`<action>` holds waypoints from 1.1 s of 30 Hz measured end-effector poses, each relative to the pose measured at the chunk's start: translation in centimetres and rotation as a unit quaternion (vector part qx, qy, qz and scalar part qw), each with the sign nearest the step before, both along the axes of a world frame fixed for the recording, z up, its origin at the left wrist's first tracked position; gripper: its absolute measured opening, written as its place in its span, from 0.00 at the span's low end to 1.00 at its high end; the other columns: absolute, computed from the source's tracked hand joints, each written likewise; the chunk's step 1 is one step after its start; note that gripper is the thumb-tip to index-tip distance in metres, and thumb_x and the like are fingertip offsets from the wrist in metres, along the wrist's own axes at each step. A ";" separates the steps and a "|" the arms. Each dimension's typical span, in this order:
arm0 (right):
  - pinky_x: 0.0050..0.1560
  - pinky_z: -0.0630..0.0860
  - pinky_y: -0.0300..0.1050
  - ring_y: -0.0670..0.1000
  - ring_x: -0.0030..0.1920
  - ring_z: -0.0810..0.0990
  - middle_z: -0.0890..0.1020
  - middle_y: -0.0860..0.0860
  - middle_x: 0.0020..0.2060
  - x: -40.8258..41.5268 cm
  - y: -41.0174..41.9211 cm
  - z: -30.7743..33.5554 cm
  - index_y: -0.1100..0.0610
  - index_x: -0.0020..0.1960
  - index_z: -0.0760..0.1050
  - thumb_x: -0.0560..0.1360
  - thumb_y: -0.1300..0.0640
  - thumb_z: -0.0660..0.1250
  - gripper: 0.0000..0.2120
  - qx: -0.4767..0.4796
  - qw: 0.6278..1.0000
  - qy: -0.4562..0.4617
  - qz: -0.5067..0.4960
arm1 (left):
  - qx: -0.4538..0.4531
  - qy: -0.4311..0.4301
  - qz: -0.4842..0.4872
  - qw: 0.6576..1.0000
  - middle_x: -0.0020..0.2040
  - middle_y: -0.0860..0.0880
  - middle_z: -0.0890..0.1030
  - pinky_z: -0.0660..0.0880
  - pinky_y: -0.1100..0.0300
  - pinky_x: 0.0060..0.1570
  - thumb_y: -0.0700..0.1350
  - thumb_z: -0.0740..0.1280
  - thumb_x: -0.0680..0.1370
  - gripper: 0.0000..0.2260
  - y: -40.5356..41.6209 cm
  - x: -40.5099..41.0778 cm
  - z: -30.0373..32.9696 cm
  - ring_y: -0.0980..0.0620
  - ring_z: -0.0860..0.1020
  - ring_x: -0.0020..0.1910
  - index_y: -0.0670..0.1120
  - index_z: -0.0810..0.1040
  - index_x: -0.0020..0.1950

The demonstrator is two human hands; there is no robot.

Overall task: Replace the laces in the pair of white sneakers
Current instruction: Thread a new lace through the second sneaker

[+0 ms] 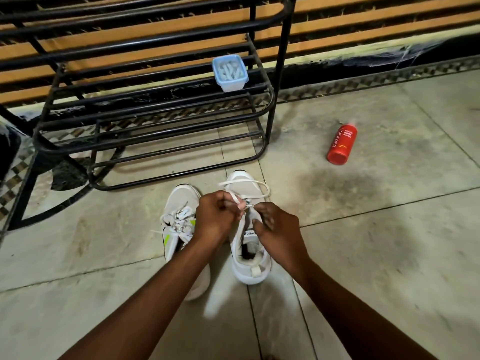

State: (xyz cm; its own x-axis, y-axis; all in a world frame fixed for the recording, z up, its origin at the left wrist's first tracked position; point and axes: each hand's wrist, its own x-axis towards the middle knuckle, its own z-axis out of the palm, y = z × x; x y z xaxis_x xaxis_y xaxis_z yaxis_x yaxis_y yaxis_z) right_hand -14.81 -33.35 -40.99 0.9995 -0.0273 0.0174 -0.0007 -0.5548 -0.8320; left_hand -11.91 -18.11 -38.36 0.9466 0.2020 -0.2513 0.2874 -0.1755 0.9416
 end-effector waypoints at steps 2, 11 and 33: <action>0.45 0.66 0.22 0.36 0.43 0.78 0.84 0.42 0.43 -0.2 -0.1 -0.3 0.50 0.56 0.81 0.74 0.60 0.71 0.11 0.059 0.998 0.013 -0.027 | 0.016 0.005 -0.002 1.000 0.34 0.46 0.84 0.82 0.50 0.47 0.33 0.76 0.74 0.04 -0.4 0.1 -0.6 0.48 0.83 0.36 0.37 0.83 0.41; 0.45 0.76 0.39 0.47 0.46 0.84 0.87 0.51 0.47 0.0 -1.2 -1.8 0.56 0.55 0.81 0.72 0.71 0.70 0.16 0.308 0.944 0.085 -0.084 | 0.061 0.001 0.016 0.998 0.35 0.42 0.85 0.83 0.43 0.45 0.38 0.77 0.75 0.07 -1.3 -0.4 -2.5 0.41 0.85 0.38 0.36 0.82 0.41; 0.59 0.79 0.43 0.44 0.55 0.84 0.87 0.47 0.52 0.9 -2.0 -2.4 0.52 0.57 0.82 0.72 0.67 0.72 0.17 0.265 0.958 0.109 -0.013 | 0.163 -0.017 -0.006 0.986 0.35 0.54 0.85 0.82 0.59 0.45 0.33 0.76 0.72 0.10 -1.7 0.7 -2.8 0.58 0.84 0.37 0.48 0.85 0.39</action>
